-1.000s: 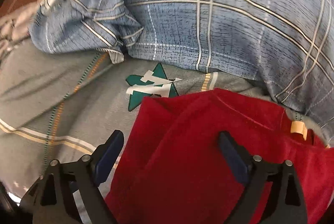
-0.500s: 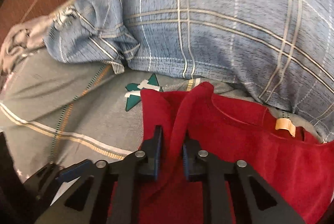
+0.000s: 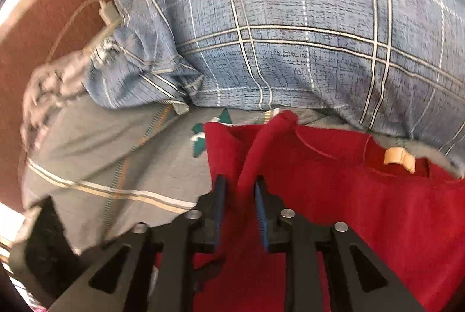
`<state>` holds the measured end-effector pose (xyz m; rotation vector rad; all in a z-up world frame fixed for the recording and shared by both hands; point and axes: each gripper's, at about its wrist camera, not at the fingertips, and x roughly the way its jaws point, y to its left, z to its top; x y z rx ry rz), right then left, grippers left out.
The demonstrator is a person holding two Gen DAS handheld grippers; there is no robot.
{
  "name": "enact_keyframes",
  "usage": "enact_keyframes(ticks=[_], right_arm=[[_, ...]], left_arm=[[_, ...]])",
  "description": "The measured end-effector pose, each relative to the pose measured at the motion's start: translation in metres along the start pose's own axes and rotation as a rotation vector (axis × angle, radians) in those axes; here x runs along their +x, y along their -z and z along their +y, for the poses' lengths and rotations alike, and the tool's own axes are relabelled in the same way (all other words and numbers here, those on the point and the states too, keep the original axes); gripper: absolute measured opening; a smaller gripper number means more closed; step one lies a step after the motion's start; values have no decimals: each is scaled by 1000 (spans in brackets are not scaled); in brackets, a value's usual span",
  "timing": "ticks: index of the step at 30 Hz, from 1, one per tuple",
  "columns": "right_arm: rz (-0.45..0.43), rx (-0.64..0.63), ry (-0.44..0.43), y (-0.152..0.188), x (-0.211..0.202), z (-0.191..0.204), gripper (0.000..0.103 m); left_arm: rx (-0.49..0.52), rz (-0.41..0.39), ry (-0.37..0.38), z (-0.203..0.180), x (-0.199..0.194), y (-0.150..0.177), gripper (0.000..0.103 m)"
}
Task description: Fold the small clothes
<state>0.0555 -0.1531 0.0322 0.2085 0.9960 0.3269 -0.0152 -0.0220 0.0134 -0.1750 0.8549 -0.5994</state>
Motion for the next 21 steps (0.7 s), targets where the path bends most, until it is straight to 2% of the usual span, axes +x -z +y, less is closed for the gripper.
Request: enact_keyframes(ticks=[1,3,5,11,14,17,20,21], right_arm=[[-2,5,-1,-1,-3,0,70],[-17,4,16,-3,-5,3,87],[0,-18,32,-5,0,9,87],[127,-65,87,-7,36,18,89],[156,-57,94,-7,47,15,88],[148,-51,122,-8,56,10,86],[128,-72,162,-9,60,6,78],[127,-83,172,-9,62,6,69]], left_arm=[[-1,-3,1,0,-1,0,37],[0,-8,9,-1,-2,0,37],[8,-15,17,-5,-4,0,37],[36,-18,6,-13,-7,2,37],[40,-16,-1,-14,-6,2,37],[44,-8,-16,-15,-4,3,37],[47,2,-34,-15,1,2,37],[47,5,-37,-15,3,2,37]])
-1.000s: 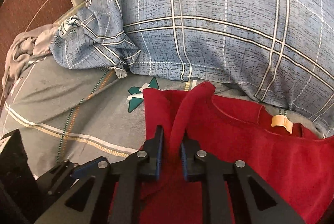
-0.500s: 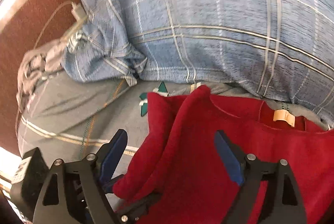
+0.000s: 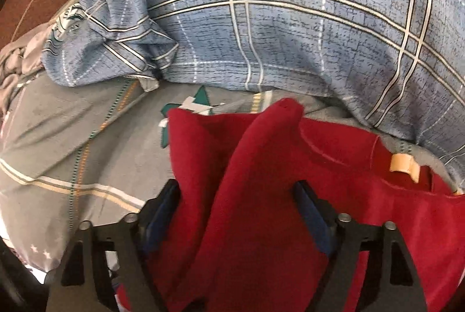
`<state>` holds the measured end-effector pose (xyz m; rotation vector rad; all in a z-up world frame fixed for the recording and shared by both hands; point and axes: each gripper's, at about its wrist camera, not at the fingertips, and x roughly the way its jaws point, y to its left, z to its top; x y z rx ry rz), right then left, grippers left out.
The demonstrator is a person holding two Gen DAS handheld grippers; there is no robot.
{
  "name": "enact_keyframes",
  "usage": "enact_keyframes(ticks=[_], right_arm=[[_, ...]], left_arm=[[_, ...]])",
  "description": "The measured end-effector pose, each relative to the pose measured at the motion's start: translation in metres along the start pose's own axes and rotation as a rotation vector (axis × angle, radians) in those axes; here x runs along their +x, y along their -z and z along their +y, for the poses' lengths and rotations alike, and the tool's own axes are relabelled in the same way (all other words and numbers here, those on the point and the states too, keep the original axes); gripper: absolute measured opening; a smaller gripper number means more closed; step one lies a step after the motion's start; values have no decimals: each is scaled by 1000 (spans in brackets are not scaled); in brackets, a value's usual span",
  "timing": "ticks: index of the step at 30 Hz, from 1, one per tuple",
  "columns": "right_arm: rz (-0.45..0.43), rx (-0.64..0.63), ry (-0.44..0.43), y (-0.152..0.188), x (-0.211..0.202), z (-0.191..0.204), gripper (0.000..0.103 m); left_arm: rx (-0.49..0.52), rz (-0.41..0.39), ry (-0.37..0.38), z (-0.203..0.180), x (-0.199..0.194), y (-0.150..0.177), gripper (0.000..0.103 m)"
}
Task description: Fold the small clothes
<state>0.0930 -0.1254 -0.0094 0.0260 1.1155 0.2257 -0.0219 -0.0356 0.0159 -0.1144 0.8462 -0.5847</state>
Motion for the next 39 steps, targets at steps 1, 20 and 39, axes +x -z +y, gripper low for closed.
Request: enact_keyframes(ticks=[1,20,39], right_arm=[[-3,-14,9,0,1,1,57],[-90,-36,-55,9,-26,-9,27],[-196,27,-171,21,-89,-37,18]], left_arm=[[-3,3,-6,-3,3,-2,37],[-25,64,-64,14,15,9,71],[4,16,-66,-25,-19,1,12]])
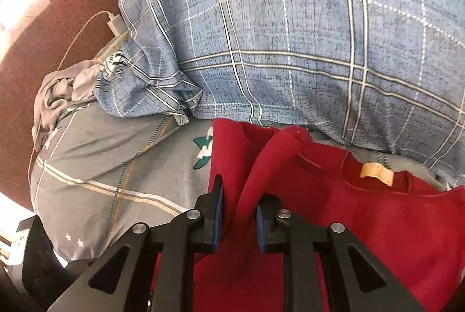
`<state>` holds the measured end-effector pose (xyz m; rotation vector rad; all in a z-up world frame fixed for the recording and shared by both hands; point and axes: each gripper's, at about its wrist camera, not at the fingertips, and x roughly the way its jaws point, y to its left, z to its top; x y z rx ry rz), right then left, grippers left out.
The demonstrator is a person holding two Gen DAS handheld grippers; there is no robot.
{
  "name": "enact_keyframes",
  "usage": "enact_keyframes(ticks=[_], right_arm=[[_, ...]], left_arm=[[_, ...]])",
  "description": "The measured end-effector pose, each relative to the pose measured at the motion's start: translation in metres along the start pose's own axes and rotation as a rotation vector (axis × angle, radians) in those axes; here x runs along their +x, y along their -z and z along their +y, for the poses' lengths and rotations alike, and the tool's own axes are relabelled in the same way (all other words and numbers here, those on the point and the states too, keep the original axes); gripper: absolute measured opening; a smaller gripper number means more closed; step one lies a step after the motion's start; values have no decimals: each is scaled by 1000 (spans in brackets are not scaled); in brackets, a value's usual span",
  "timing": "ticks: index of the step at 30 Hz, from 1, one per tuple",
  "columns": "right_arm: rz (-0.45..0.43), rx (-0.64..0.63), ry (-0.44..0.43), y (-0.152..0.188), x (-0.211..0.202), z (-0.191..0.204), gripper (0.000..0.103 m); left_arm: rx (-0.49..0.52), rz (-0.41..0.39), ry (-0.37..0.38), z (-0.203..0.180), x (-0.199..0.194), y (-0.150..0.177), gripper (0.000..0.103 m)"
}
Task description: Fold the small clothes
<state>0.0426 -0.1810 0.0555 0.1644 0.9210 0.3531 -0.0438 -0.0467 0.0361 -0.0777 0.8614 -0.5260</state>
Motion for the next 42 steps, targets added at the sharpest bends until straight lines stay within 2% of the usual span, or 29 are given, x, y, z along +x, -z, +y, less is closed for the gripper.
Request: enact_keyframes(ticks=[5,11,16,25,34,42], right_arm=[[-32,2,-6,1,-20,-3,17],[-82,16,-17,-1,-45,-6,16],[-107,25,-10,0,-64,-16,16],[-137,69,30,10,-100,-57,16],[-142,107,75,24,-126,-102,16],[-128,142,103,38,-137,-140,16]], left_arm=[[34,-7,-18,-13,-10,-8,12],[121,-23,-53,-36,-14,-18,12],[130,-21,-29,-53,-20,-23,12],[170,-18,19,-94,-22,-28,12],[226,3,48,-146,-6,-28,12],[253,32,67,-176,13,-25,12]])
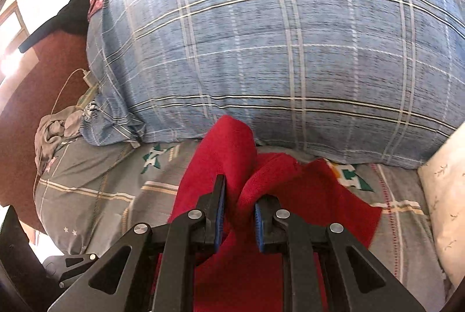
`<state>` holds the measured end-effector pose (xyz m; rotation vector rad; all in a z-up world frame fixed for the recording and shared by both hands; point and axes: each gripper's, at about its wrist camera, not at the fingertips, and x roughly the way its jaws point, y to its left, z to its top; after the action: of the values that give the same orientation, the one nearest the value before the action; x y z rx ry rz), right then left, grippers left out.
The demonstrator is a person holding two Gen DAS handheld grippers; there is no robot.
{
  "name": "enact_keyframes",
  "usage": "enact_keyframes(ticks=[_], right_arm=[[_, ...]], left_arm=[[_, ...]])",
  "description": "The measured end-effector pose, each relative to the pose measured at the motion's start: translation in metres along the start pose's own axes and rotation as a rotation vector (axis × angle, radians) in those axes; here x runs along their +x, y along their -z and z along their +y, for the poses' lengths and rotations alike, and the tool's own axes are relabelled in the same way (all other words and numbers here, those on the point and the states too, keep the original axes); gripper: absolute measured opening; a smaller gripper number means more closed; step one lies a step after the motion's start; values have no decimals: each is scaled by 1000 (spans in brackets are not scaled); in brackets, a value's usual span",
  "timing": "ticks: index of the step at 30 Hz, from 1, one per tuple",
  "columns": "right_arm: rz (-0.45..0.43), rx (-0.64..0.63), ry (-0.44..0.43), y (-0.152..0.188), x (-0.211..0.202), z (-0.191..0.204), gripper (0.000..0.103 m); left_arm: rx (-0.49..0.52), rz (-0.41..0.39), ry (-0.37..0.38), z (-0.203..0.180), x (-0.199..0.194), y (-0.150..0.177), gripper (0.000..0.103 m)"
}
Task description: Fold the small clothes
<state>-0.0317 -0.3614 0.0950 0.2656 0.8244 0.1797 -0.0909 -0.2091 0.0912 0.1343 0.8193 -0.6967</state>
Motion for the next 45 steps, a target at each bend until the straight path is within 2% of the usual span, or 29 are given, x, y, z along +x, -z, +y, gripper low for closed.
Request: enact_keyframes(ticks=[10,23,24,27,29,31,33,34,36,37,39,42,44,45], right_arm=[[10,45,41,12,-1,-43,16],[80,87,132,31,33,-83,17],[92,96,138,34,37,-86,19],[97,136,166,41,39,-96,42],[69,171,175,44,24,-102,45],[46,192,176,47,8,-103,46],[11,194,148,53,-15,-98,52],[-4,192,130,56,-24,-94,60],[-26,189,74,63,-39,-82,72],[-32,185,49,68,-42,-76,73],[-17,175,23,74,-38,-61,73],[46,144,38,82,-15,-43,72],[94,108,102,89,0,-35,49],[106,85,133,93,3,-34,25]], left_arm=[[21,48,24,-35,32,-1,12],[0,133,48,-63,73,4,13],[-1,142,55,-62,77,4,16],[-20,161,111,-59,76,9,33],[-15,162,151,-55,63,12,40],[17,132,160,-48,38,16,50],[47,89,145,-39,15,22,54],[60,73,126,-33,8,24,55],[75,40,73,-18,-3,28,55],[74,32,40,-10,-6,30,55],[60,32,9,0,-4,34,55],[14,66,-7,11,7,39,55],[3,80,-11,9,11,45,55],[2,84,-10,10,11,47,55]])
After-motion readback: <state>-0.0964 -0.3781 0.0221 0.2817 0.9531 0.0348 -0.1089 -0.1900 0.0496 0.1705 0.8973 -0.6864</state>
